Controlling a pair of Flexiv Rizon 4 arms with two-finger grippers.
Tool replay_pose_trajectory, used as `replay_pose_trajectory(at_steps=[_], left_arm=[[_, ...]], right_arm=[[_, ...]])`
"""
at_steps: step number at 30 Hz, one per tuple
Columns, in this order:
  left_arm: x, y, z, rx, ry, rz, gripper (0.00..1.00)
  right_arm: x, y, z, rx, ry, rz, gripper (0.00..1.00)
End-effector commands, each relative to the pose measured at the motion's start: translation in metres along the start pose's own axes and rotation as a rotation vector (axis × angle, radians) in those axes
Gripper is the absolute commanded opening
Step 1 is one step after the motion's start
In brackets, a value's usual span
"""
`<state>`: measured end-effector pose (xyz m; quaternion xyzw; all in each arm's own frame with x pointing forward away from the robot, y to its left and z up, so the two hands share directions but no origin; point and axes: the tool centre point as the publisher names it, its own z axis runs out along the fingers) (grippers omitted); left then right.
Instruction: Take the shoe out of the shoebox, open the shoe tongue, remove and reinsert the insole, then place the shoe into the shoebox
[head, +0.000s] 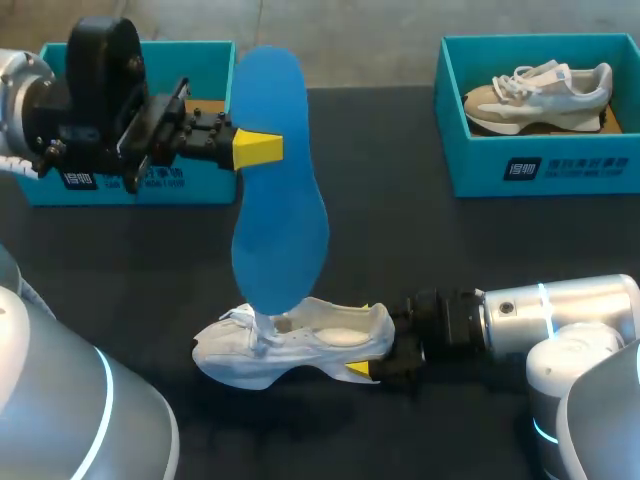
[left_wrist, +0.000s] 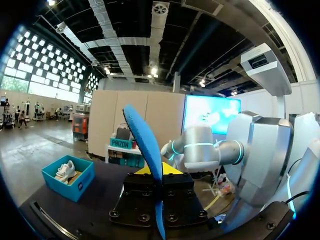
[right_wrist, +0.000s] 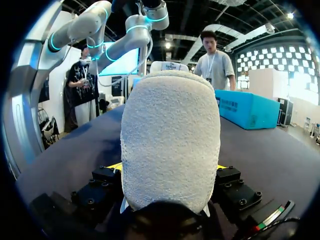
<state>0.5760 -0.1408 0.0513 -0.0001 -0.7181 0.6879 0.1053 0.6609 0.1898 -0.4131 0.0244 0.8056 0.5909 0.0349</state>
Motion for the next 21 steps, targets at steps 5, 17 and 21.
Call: replay_pose_trajectory(at_steps=[5,17,21], left_arm=[[-0.001,-0.006,0.001,-0.014,-0.002,-0.011,0.0],[-0.001,-0.006,0.001,-0.014,-0.002,-0.011,0.0],[-0.001,-0.006,0.001,-0.014,-0.002,-0.011,0.0]], right_arm=[[0.001,0.001,0.001,0.003,-0.002,0.0,0.0],[0.007,-0.001,-0.008,0.035,-0.002,-0.009,1.0],[0.01,-0.001,-0.017,0.041,-0.014,-0.017,1.0]])
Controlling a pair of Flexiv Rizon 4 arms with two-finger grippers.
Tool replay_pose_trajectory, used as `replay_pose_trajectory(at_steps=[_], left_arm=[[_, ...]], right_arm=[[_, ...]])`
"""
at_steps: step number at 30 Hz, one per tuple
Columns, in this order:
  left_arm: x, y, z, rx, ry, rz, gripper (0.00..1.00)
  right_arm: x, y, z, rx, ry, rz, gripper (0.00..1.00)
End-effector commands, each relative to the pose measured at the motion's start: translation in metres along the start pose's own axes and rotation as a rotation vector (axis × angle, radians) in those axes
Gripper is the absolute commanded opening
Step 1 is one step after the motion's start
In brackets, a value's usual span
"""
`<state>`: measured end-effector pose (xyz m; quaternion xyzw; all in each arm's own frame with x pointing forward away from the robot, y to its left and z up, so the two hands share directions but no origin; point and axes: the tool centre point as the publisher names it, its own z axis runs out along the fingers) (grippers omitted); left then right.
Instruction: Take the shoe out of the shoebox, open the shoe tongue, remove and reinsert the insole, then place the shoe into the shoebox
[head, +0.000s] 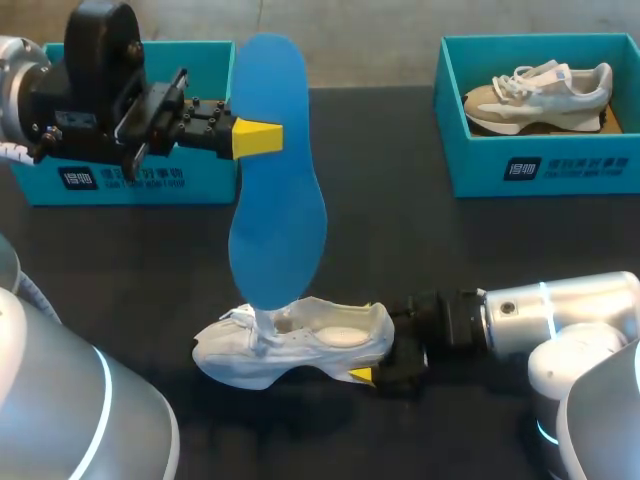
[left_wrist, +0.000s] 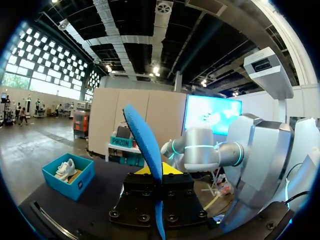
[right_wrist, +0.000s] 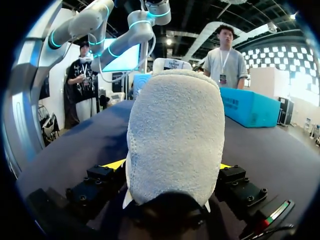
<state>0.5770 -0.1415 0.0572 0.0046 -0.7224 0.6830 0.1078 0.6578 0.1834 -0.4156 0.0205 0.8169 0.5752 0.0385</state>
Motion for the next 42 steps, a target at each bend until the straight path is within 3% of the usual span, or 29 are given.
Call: replay_pose_trajectory(at_steps=[1,13,23,31,42], left_arm=[[-0.001,0.0,0.001,-0.002,0.002,0.0,0.0],[-0.001,0.0,0.001,-0.002,0.002,0.0,0.0],[-0.001,0.0,0.001,-0.002,0.002,0.0,0.0],[-0.001,0.0,0.001,-0.002,0.002,0.0,0.0],[-0.001,0.0,0.001,-0.002,0.002,0.0,0.0]], right_arm=[[0.008,0.002,-0.015,0.007,-0.015,-0.006,1.0],[0.002,0.005,-0.072,0.16,0.0,-0.046,1.0],[-0.011,0.038,-0.128,0.432,0.003,-0.076,1.0],[-0.014,0.063,-0.13,0.722,0.036,-0.063,1.0],[-0.006,0.083,-0.114,0.909,0.013,-0.059,1.0]])
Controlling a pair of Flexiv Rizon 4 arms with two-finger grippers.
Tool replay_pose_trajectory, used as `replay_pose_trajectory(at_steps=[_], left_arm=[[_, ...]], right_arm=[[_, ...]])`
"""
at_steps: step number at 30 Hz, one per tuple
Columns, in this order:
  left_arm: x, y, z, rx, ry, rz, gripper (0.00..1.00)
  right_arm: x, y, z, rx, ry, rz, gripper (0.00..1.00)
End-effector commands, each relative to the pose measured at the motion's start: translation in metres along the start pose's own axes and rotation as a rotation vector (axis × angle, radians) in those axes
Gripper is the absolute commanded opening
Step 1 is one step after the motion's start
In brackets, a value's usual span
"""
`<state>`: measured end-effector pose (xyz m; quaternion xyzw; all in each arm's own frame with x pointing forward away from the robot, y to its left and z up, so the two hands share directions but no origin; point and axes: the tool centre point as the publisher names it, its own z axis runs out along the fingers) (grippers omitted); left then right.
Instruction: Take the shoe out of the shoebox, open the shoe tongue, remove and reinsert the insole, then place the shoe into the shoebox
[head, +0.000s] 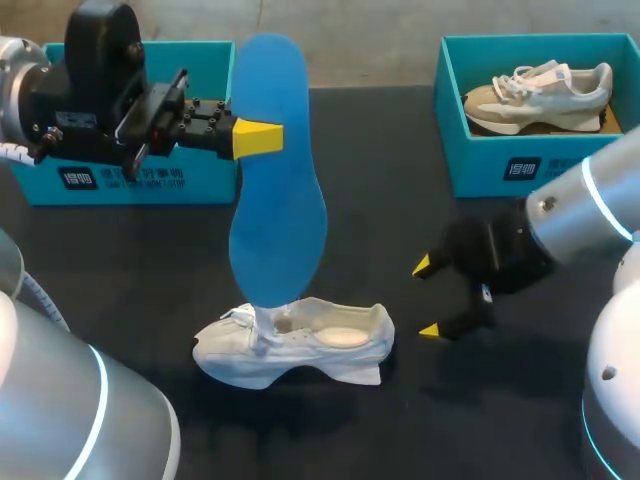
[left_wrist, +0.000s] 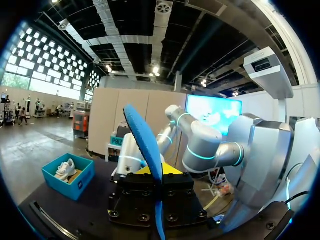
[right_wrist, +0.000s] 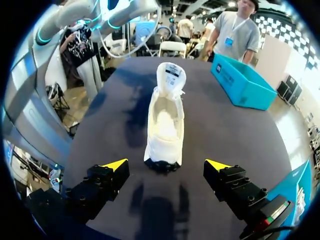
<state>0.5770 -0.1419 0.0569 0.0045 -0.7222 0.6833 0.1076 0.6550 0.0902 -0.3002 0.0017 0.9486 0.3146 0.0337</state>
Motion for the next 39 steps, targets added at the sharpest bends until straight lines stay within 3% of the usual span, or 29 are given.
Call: replay_pose_trajectory(at_steps=[1,15,24,31,39], left_arm=[[-0.001,0.0,0.0,-0.003,0.002,0.0,0.0],[-0.001,0.0,0.0,-0.003,0.002,0.0,0.0],[-0.001,0.0,0.0,-0.003,0.002,0.0,0.0],[-0.001,0.0,0.0,-0.003,0.002,0.0,0.0],[-0.001,0.0,0.0,-0.003,0.002,0.0,0.0]], right_arm=[[0.003,0.015,0.01,0.344,-0.005,-0.004,1.0],[0.001,0.041,0.037,0.491,-0.011,-0.01,1.0],[-0.005,0.059,0.046,0.545,0.0,-0.034,1.0],[-0.011,0.057,0.055,0.566,0.007,-0.023,1.0],[-0.013,0.049,0.051,0.564,-0.002,0.0,1.0]])
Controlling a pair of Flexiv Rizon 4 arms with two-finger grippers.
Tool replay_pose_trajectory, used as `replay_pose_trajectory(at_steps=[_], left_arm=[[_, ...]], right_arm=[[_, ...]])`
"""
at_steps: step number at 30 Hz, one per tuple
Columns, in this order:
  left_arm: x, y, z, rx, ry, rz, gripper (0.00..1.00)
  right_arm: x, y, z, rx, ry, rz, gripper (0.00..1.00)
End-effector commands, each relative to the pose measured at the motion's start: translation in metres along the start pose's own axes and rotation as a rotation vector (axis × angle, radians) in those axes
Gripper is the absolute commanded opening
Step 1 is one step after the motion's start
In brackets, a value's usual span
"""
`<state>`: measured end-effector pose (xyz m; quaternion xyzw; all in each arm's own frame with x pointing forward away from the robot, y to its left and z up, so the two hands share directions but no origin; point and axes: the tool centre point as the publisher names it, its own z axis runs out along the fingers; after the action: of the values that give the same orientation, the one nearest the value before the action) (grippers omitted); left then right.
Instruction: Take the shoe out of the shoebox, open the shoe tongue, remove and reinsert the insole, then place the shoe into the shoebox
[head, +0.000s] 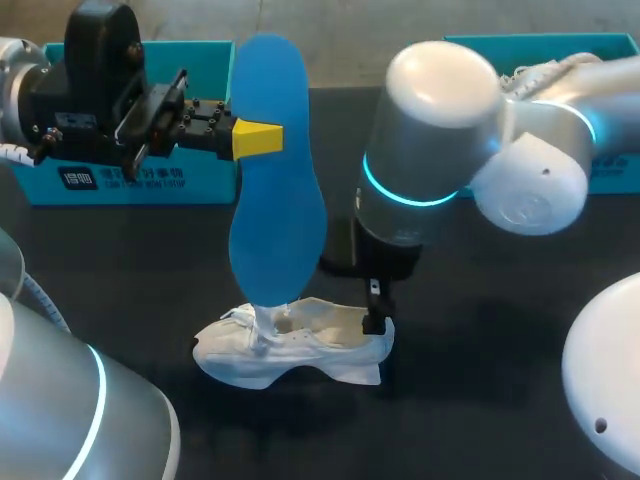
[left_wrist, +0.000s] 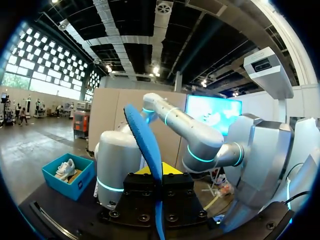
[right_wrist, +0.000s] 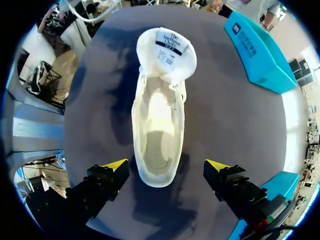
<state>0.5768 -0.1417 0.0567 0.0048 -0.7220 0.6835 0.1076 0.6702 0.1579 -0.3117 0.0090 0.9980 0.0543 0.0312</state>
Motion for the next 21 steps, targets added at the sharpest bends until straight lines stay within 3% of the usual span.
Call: replay_pose_trajectory(at_steps=[1,7,21], left_arm=[[-0.001,-0.001,0.0,-0.003,0.003,0.0,0.0],[-0.001,-0.001,0.0,-0.003,0.003,0.0,0.0],[-0.001,-0.001,0.0,-0.003,0.003,0.0,0.0]], right_arm=[[0.0,0.001,-0.001,0.031,-0.005,0.004,1.0],[-0.004,0.002,-0.002,0.026,-0.011,0.005,1.0],[-0.029,0.03,-0.003,0.044,-0.015,-0.025,1.0]])
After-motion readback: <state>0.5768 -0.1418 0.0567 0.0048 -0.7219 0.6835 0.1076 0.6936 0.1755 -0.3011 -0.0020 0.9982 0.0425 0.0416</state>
